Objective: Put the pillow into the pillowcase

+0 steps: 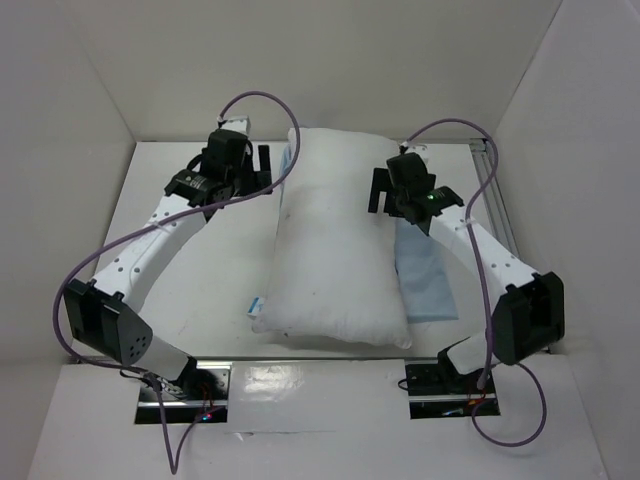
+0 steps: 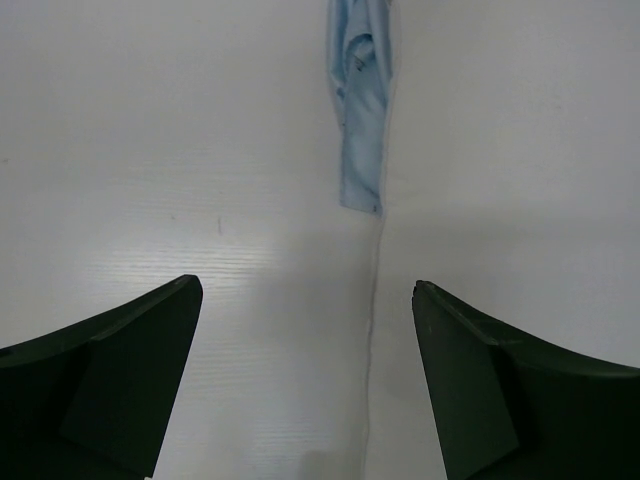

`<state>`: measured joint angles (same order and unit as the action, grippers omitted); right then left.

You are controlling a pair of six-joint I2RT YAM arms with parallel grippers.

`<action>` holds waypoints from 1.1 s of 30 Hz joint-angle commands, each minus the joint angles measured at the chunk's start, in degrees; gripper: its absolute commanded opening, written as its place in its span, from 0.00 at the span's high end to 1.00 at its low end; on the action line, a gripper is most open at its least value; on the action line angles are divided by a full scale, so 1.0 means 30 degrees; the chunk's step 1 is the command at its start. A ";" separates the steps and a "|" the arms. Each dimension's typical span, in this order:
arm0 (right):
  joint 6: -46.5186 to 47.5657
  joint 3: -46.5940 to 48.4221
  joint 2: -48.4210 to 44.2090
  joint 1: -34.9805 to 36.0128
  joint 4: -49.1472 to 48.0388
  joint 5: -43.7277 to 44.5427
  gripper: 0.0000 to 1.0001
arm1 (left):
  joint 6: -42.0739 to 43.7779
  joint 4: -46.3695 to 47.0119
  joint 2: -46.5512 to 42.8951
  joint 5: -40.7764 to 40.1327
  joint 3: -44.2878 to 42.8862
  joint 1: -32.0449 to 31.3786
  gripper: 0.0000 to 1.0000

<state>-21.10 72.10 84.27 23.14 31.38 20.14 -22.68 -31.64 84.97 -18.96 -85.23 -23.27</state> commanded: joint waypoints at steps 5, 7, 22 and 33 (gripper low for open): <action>0.0299 -0.2059 -0.3567 0.0169 0.2077 -0.4603 0.00 | -0.0670 -0.0821 0.2986 0.5764 -0.2613 0.0021 0.00; 0.0003 -0.2262 -0.4354 0.0169 0.2547 -0.5683 0.00 | -0.0849 -0.0821 0.3812 0.6465 -0.3284 0.0021 0.00; -0.0700 -0.4928 -0.4801 0.0345 0.0269 -1.2121 0.00 | -0.2518 0.1812 0.7390 1.5981 -0.3230 0.0607 0.69; -0.0085 0.1478 -0.2572 0.0521 0.0669 -0.8948 1.00 | -0.2724 0.1816 0.5811 1.7131 -0.6769 0.0959 1.00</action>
<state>-22.52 67.07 77.93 24.23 36.91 -12.51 -30.20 -29.21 106.85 26.41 -99.63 -19.88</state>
